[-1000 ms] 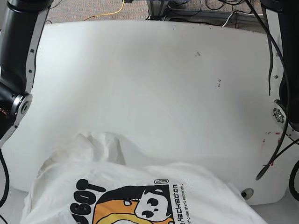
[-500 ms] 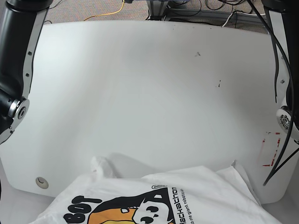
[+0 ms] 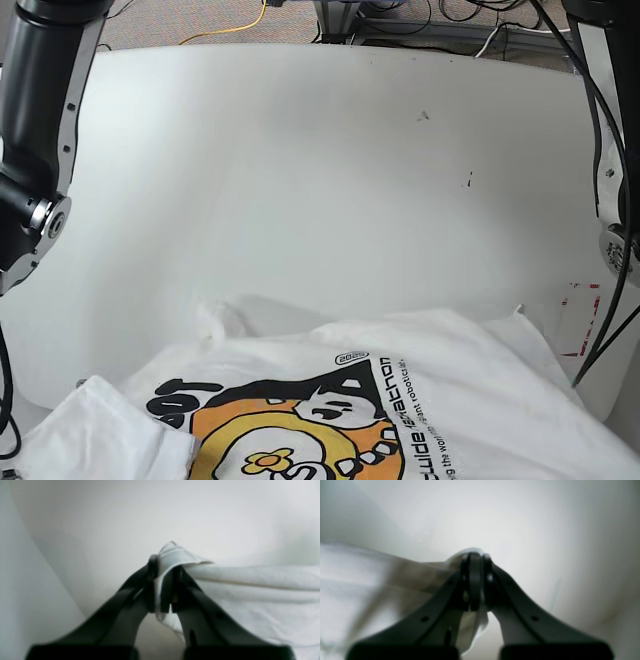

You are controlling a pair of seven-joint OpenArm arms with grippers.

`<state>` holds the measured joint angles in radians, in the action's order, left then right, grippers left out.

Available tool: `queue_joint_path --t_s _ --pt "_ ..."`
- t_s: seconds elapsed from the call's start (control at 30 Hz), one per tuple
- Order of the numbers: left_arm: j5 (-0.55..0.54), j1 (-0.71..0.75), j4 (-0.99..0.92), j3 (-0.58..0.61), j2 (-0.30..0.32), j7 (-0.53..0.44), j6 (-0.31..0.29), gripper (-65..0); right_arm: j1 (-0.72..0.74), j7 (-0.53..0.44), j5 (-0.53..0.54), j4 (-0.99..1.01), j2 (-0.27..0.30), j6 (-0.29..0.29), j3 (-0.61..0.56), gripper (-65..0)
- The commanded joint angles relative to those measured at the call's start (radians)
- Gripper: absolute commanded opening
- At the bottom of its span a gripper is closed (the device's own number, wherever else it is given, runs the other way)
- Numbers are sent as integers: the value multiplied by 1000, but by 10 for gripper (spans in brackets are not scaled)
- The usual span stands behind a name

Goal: Layout the t-shirt on the table in an organized manner, then fold the t-shirt properly
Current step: 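Lift the held t-shirt high with both grippers and shake it out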

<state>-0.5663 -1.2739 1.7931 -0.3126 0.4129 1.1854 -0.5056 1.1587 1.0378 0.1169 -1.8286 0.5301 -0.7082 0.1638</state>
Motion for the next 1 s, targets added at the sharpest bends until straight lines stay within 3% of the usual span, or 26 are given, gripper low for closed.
queue_joint_path --t_s 0.0,0.2,0.4,0.67,0.8,0.97 --pt "5 -13 -48 -1 11 -25 6 -644 30 -23 -3 37 9 10 6 -650" --pt "10 4 -121 -4 14 -29 6 -644 30 -49 -3 135 9 10 6 -650" --pt "10 21 -195 -6 14 -32 8 -644 30 -138 -3 297 8 10 3 -650" --pt "10 55 -272 0 14 -121 12 -644 60 -285 -10 545 -8 10 -13 -650" --pt "10 1 -326 0 10 -123 12 -644 139 -333 -9 682 -6 10 -71 -650" --pt "10 -88 -375 11 8 -123 12 -644 218 -337 -9 709 -6 10 -108 -650"
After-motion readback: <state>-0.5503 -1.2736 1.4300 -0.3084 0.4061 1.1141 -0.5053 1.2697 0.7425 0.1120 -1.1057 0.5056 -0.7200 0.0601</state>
